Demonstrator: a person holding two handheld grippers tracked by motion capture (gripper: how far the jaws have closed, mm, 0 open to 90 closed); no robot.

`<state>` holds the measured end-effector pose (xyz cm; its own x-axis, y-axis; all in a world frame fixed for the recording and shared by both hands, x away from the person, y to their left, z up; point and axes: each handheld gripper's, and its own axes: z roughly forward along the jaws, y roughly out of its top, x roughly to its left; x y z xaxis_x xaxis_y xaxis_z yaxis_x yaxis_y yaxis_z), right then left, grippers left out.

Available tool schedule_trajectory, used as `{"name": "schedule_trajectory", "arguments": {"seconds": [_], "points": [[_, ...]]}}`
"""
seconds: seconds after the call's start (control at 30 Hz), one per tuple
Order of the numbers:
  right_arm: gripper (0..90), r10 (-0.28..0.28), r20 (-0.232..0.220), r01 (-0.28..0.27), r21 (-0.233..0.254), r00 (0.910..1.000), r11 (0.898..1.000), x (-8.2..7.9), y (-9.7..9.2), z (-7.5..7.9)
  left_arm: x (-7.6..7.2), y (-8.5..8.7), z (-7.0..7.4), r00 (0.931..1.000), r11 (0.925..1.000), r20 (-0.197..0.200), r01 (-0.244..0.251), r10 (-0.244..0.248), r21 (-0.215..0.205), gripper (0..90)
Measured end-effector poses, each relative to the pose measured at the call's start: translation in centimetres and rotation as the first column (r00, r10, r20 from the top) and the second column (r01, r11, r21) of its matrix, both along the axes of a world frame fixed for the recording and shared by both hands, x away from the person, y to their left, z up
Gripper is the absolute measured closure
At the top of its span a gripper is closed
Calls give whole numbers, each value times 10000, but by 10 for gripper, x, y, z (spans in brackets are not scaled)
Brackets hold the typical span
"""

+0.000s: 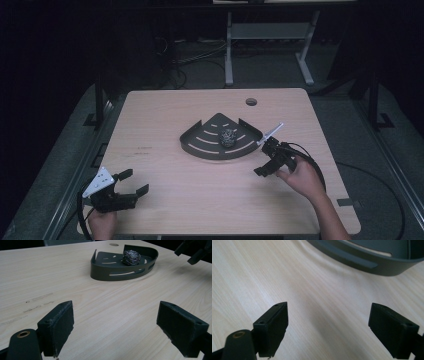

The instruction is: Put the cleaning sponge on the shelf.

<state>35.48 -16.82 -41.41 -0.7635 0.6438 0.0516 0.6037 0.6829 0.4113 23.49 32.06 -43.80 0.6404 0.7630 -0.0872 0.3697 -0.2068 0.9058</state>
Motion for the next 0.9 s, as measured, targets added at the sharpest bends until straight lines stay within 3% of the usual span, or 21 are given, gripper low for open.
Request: {"name": "schedule_trajectory", "arguments": {"seconds": [0.9], "points": [[161, -292, 141, 283, 583, 9995, 9979, -44, -32, -16, -1, 1, 0, 10000, 10000, 7, -68, 68, -8, 137]]}}
